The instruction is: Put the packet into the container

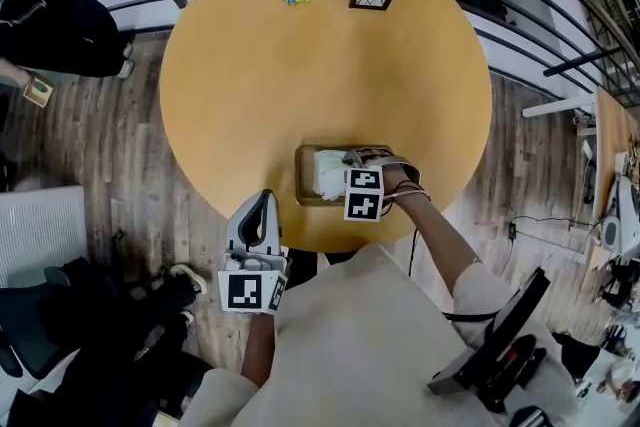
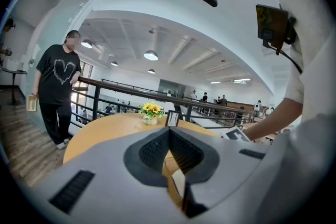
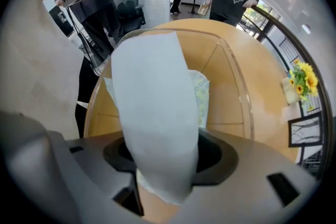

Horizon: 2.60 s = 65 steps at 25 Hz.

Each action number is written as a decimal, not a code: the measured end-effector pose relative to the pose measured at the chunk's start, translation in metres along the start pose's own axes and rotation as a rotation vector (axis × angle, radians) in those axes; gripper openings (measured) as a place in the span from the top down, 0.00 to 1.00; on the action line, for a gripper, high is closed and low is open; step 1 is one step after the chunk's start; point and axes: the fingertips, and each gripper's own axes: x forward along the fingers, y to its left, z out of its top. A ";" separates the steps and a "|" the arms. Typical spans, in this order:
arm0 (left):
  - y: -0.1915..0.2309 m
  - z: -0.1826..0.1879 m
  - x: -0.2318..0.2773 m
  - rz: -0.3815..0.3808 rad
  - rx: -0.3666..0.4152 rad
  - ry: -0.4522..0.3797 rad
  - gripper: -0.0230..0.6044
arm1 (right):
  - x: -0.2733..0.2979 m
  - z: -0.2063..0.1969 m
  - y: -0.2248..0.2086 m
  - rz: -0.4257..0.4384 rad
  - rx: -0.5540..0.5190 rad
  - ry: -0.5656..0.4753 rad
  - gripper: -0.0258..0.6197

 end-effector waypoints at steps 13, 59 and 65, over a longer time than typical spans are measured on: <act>0.005 0.007 0.000 0.017 0.001 -0.022 0.96 | 0.005 0.001 0.000 0.039 0.002 0.029 0.56; -0.026 0.016 0.000 -0.064 0.021 -0.067 0.96 | -0.161 0.020 -0.069 -0.554 0.319 -0.490 0.96; -0.029 0.022 0.000 -0.067 0.045 -0.078 0.96 | -0.197 0.017 -0.075 -0.574 0.617 -0.803 0.96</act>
